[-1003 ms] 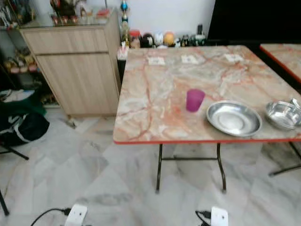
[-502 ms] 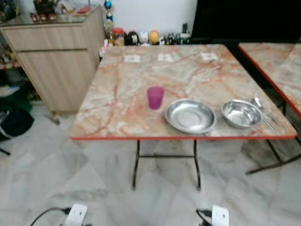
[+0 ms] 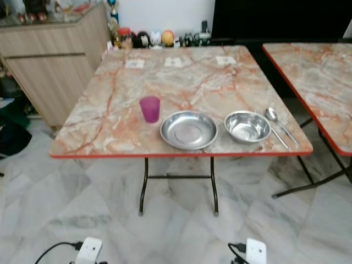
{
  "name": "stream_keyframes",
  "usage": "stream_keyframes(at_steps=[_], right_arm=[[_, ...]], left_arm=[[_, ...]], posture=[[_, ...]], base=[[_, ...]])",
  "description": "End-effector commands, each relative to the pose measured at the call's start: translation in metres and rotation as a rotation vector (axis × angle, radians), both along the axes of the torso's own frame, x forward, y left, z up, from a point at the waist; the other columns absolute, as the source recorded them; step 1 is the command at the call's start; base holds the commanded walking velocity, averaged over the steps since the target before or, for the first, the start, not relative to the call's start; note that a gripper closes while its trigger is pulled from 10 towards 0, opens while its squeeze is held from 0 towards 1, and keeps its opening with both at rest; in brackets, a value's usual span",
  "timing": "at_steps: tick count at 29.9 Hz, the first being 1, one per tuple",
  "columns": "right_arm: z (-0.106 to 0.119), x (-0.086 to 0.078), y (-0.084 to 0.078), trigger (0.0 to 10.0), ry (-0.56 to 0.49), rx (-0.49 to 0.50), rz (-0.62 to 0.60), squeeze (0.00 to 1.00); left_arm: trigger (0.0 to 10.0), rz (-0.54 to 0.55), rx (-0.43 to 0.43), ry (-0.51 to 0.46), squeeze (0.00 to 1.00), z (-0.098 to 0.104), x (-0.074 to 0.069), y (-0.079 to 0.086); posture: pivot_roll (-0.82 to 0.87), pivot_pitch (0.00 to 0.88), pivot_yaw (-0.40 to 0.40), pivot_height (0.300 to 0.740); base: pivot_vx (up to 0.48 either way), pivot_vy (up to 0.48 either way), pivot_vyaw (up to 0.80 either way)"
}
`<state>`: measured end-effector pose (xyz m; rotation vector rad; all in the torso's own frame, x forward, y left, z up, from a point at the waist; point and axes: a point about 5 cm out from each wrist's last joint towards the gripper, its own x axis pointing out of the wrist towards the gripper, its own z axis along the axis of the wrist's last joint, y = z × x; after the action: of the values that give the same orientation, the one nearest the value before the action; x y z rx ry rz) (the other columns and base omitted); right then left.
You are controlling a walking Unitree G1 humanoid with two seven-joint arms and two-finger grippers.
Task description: Setting the table
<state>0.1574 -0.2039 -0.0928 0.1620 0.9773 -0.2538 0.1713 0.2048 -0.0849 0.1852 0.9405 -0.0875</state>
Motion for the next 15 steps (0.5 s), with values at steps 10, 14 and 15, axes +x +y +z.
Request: stream_keyframes(at_steps=[10, 14, 15], right_arm=[[0.0119, 0.0317, 0.0201, 10.0, -0.099, 0.099, 0.099, 0.00], [0.0108, 0.0295, 0.0187, 10.0, -0.081, 0.080, 0.120, 0.00], [0.0108, 0.0295, 0.0187, 10.0, -0.081, 0.080, 0.120, 0.00]], left_arm=[[10.0, 0.187, -0.071, -0.016, 0.00, 0.0064, 0.0074, 0.0194], [10.0, 0.188, -0.072, -0.017, 0.00, 0.0062, 0.0071, 0.0192], [10.0, 0.188, -0.072, -0.017, 0.00, 0.0062, 0.0071, 0.0192]], posture=[[0.19, 0.000, -0.149, 0.740], [0.19, 0.000, -0.151, 0.740], [0.19, 0.000, -0.151, 0.740]], base=[[0.000, 0.000, 0.00], [0.000, 0.000, 0.00], [0.000, 0.000, 0.00]])
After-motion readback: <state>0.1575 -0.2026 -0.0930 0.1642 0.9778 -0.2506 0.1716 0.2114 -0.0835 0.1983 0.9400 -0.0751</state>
